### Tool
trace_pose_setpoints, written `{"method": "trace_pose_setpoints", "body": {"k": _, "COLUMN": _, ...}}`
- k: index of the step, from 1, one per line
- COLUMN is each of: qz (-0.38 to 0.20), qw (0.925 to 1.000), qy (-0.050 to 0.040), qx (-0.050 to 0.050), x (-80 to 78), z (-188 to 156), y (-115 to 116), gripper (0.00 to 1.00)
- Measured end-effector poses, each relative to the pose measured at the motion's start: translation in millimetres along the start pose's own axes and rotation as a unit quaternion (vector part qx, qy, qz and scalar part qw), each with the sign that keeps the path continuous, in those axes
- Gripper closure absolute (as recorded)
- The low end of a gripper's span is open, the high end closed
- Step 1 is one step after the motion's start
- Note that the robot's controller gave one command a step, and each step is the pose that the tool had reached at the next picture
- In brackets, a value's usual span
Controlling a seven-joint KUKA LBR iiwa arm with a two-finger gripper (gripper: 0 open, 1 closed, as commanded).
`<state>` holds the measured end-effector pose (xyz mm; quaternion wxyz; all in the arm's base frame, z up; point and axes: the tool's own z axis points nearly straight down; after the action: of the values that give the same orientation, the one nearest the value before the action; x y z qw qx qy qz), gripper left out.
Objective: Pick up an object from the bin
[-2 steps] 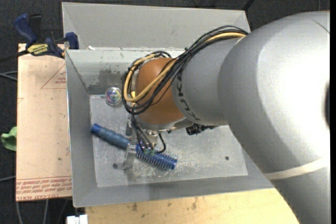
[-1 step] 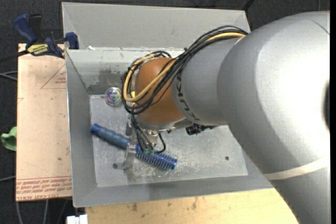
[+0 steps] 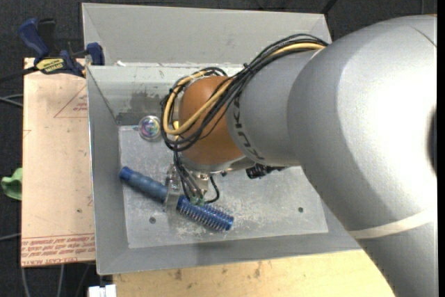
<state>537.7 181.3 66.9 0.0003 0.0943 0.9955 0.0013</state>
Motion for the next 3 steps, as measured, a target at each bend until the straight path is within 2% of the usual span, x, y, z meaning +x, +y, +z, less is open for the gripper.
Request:
{"method": "trace_pose_setpoints", "body": {"k": 1, "qz": 0.000, "qw": 1.0000, "qy": -0.0018, "qx": -0.001, "x": -1.0, "z": -58, "y": 1, "gripper": 1.00}}
{"method": "trace_pose_setpoints", "body": {"k": 3, "qz": -0.001, "qw": 1.0000, "qy": 0.0000, "qx": 0.000, "x": -1.5, "z": -86, "y": 2, "gripper": 1.00}}
